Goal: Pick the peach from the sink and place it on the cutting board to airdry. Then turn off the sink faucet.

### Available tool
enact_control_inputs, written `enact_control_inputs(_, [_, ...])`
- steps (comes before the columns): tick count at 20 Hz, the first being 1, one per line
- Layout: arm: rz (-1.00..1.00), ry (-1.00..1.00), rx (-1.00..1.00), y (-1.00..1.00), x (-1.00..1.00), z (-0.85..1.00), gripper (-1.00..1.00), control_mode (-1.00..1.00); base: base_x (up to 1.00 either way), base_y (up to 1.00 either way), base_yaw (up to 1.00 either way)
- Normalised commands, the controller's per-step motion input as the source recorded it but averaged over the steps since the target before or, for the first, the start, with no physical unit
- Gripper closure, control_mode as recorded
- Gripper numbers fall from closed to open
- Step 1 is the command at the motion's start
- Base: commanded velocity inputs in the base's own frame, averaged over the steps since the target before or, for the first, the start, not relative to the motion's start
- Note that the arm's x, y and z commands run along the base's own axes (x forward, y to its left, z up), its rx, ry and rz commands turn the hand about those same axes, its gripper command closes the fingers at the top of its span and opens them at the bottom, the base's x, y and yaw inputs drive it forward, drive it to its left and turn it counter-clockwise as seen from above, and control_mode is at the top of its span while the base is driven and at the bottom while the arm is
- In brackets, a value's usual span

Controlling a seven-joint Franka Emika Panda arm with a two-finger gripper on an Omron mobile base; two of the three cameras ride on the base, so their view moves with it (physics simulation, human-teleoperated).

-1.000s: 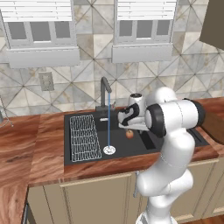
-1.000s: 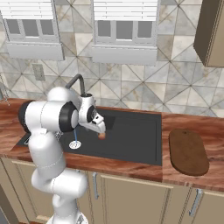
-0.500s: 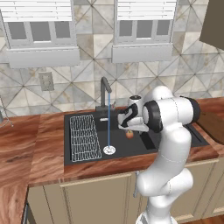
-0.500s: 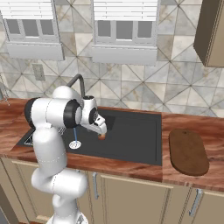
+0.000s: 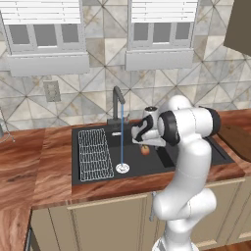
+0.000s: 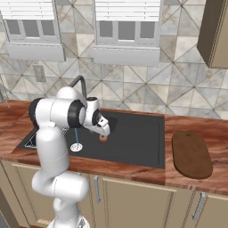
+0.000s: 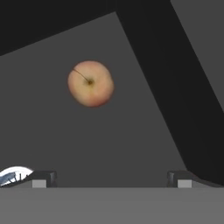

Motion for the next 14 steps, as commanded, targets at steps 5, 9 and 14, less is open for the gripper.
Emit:
enact_control_inputs(5, [0.00, 0.00, 0.00, -0.01, 0.17, -0.03, -1.00, -1.00, 0.00, 0.00, 0.00])
enact_control_inputs(9, [0.00, 0.00, 0.00, 0.00, 0.18, -0.04, -1.00, -1.00, 0.00, 0.00, 0.00])
enact_control_inputs(14, [0.00, 0.00, 0.00, 0.00, 0.13, -0.08, -1.00, -1.00, 0.00, 0.00, 0.00])
